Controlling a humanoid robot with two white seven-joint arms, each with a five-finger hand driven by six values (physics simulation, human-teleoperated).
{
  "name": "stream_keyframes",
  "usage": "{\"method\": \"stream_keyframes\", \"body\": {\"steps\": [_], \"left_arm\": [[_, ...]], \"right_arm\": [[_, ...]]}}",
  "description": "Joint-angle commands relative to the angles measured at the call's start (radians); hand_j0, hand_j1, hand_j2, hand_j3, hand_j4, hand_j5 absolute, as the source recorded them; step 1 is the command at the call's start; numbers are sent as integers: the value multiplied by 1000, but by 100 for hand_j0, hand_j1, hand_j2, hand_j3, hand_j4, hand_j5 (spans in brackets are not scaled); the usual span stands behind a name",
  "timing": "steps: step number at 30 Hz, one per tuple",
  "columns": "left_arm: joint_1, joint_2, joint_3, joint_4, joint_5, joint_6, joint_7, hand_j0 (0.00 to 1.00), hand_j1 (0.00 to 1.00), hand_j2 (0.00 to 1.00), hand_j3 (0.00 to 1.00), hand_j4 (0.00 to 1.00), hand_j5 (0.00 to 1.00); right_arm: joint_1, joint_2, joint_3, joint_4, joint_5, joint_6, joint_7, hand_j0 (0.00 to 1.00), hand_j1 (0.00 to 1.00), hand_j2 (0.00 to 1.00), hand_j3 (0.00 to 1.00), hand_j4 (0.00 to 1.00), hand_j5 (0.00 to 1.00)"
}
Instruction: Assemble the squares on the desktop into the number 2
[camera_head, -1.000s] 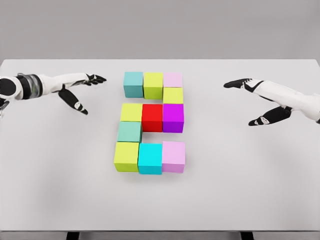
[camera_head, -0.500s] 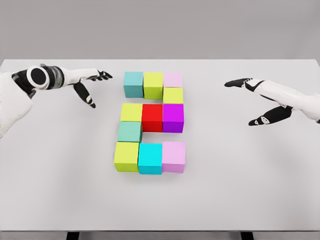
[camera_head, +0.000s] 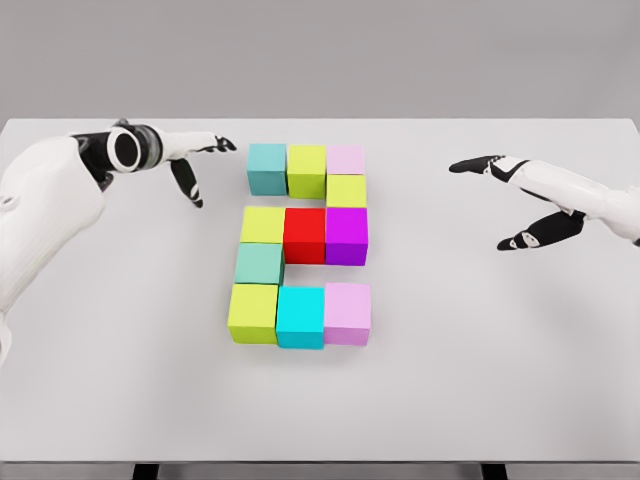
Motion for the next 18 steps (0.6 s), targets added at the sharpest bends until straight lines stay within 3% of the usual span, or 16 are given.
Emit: {"method": "stream_keyframes", "body": {"steps": [1,18], "left_arm": [[-2,24,1,-63,-2,-4,-5,100,100,100,100,100,100],[9,38,-50,-90,-7,-24,-4,100,100,100,100,100,100]], "right_arm": [[0,-2,0,0,-8,3,0,100,100,100,100,100,100],[0,0,0,-4,-8,3,0,100,100,100,100,100,100]]}}
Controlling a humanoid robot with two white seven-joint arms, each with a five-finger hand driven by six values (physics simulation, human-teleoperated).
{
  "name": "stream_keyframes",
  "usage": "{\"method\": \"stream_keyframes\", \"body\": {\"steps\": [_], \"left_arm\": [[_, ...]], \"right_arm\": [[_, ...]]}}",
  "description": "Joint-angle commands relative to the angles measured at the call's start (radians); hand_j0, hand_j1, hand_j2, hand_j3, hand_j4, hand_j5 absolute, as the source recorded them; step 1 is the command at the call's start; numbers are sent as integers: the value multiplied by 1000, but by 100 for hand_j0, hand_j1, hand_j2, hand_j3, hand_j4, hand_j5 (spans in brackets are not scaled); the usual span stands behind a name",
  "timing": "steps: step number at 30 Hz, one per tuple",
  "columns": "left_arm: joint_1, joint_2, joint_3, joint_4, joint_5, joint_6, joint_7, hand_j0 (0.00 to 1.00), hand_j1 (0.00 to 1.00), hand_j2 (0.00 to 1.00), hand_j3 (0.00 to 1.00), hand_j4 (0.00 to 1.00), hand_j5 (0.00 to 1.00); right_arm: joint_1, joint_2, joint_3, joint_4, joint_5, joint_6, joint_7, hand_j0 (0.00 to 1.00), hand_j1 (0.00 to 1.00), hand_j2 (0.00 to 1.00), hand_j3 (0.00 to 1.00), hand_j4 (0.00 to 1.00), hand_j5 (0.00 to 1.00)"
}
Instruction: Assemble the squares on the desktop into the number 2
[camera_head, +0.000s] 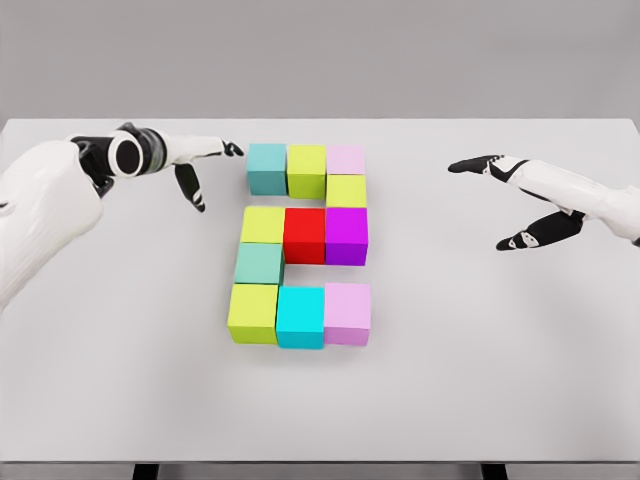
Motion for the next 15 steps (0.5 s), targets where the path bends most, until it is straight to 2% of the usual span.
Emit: {"method": "stream_keyframes", "body": {"steps": [1,15], "left_arm": [[0,-2,-7,-1,0,-11,1,100,100,100,100,100,100],[3,-11,-7,-4,0,-31,-1,100,100,100,100,100,100]], "right_arm": [[0,0,0,-1,-8,3,0,100,100,100,100,100,100],[-6,0,-2,-1,-8,3,0,100,100,100,100,100,100]]}}
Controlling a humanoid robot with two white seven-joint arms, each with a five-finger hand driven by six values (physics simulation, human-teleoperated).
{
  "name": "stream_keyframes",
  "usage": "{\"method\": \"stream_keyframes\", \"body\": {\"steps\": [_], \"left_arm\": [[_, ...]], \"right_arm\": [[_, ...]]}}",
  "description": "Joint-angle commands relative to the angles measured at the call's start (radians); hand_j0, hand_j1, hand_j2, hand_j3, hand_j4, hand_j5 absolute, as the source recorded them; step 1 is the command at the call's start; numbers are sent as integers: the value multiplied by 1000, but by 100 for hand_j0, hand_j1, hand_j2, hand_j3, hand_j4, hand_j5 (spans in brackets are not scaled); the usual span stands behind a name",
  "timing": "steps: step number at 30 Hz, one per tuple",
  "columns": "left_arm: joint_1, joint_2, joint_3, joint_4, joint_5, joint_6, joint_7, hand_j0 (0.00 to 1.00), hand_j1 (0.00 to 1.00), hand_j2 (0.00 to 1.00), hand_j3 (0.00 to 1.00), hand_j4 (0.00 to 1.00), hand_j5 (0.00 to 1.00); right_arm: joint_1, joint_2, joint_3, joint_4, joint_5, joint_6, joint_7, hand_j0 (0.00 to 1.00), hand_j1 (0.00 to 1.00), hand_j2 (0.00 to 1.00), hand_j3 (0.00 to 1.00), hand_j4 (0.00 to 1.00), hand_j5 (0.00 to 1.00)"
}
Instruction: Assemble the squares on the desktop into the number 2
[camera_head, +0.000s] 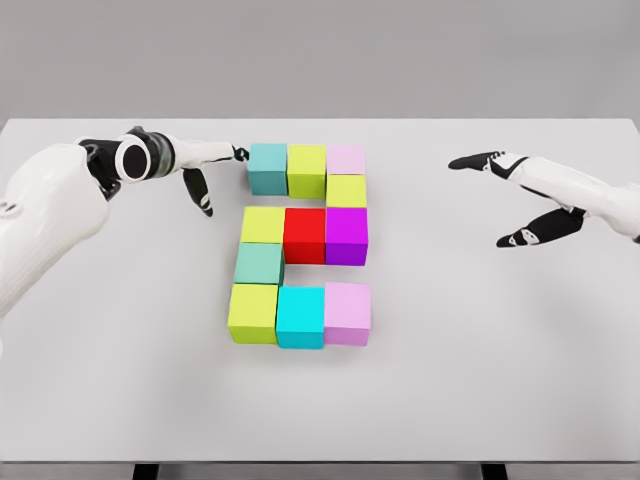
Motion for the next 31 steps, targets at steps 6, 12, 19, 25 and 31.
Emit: {"method": "stream_keyframes", "body": {"steps": [6,12,19,25,31], "left_arm": [[2,-10,1,0,0,-1,0,100,100,100,100,100,100],[0,0,1,-16,3,0,0,100,100,100,100,100,100],[-5,32,13,-20,13,2,8,100,100,100,100,100,100],[-3,46,15,-17,13,2,11,100,100,100,100,100,100],[-2,46,13,-14,11,4,13,100,100,100,100,100,100]], "right_arm": [[-6,-2,-1,0,-8,3,0,100,100,100,100,100,100],[-8,-2,-1,0,-10,3,0,100,100,100,100,100,100],[-8,-1,-2,-2,-8,3,0,100,100,100,100,100,100],[-17,-1,-2,-4,-10,3,0,100,100,100,100,100,100],[-17,1,-1,-11,-10,3,0,100,100,100,100,100,100]]}}
